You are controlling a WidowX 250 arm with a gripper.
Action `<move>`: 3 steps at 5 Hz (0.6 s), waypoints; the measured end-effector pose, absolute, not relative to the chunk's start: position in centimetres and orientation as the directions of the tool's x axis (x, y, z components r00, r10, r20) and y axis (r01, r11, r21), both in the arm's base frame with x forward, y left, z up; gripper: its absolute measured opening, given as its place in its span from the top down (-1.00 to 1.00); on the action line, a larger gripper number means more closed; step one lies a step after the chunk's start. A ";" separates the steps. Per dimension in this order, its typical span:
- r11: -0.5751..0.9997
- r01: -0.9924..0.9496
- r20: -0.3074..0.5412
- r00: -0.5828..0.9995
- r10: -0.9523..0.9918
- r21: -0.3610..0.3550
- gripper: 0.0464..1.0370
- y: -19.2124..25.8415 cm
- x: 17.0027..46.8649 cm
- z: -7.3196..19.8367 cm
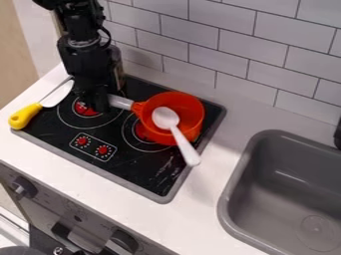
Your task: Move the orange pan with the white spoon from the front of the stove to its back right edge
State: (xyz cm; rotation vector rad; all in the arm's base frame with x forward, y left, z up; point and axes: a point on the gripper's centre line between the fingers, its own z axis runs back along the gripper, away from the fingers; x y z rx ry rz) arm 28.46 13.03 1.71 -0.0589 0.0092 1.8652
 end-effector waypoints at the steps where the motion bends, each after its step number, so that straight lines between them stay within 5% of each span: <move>1: -0.370 -0.929 -0.043 -0.368 0.929 -0.031 0.37 12.6 28.9 1.7; 3: -0.450 -0.891 -0.035 -0.448 0.893 -0.064 0.37 12.0 29.6 1.5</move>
